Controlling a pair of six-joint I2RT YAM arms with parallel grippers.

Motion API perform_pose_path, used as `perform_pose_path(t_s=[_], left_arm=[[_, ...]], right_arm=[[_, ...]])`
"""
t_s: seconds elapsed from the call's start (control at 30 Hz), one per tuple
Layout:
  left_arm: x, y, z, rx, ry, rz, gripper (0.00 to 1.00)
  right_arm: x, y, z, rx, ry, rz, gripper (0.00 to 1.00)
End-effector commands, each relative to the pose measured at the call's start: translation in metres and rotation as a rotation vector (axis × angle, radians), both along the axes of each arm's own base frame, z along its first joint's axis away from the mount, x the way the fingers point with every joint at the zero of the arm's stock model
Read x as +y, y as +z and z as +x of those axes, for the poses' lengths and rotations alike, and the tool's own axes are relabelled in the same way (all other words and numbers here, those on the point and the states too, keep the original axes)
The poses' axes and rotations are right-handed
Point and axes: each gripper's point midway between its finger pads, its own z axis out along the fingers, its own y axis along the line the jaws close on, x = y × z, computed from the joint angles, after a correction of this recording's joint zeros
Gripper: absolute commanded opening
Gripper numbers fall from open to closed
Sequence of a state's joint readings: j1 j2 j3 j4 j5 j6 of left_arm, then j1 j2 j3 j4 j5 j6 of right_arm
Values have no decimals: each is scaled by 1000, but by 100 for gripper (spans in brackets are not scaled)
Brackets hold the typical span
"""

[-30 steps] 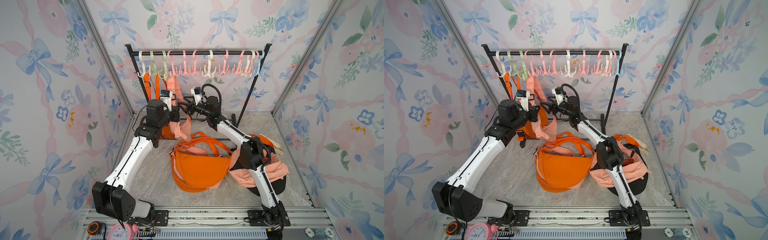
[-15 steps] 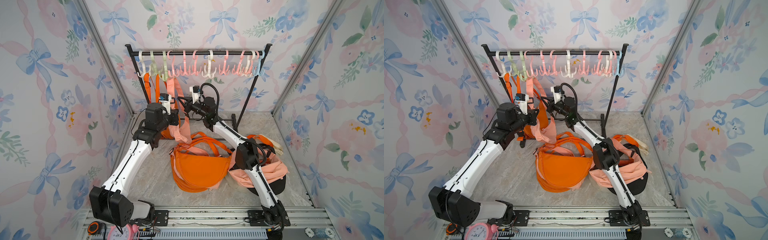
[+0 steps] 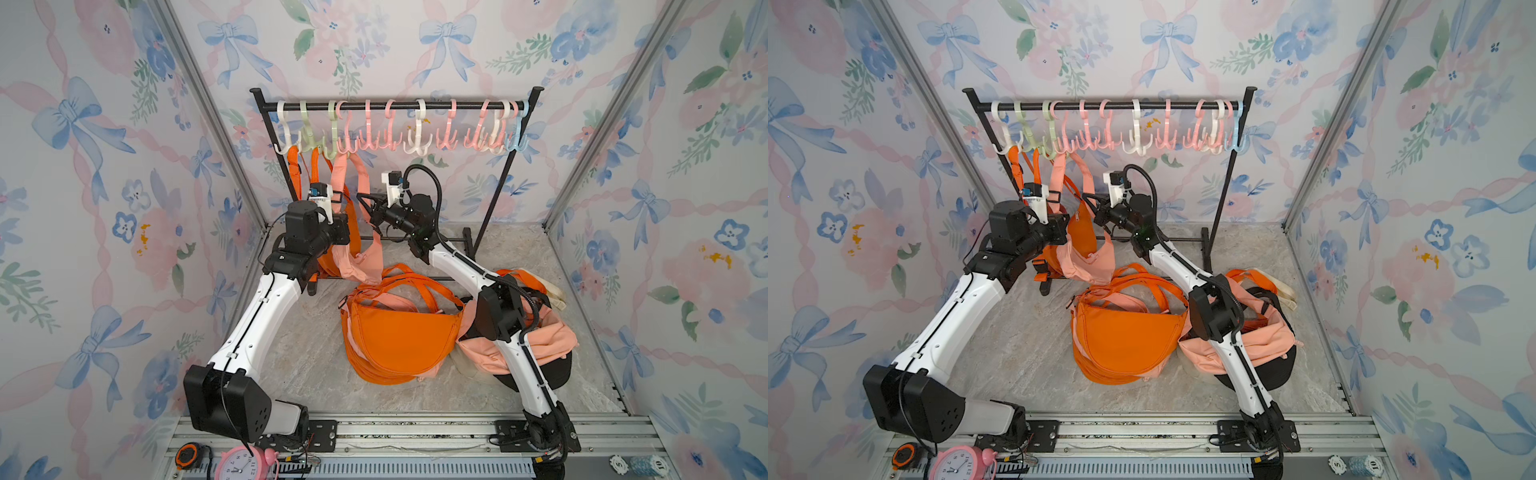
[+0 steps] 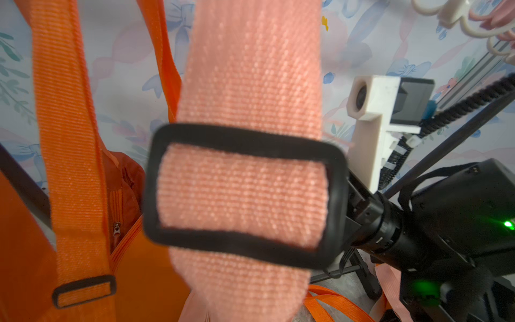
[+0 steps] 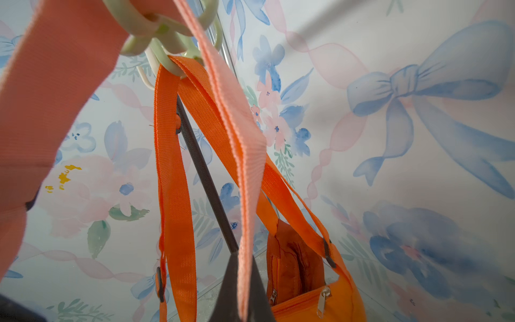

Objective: Take the bag off the hook
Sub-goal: Pick up the bag from the hook.

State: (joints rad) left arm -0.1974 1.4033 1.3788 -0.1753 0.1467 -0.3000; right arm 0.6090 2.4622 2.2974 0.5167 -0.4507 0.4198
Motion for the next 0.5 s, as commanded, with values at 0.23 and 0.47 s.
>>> perform_pose_path(t_s=[0.23,0.47], left_arm=[[8,47,15,-78,13,-35,0],[7,71,19,-114,6,-47,0]], right_arm=[[-15,79,-27,-116,-6,61,0],[-19,104,-39,-156,-5,66,0]])
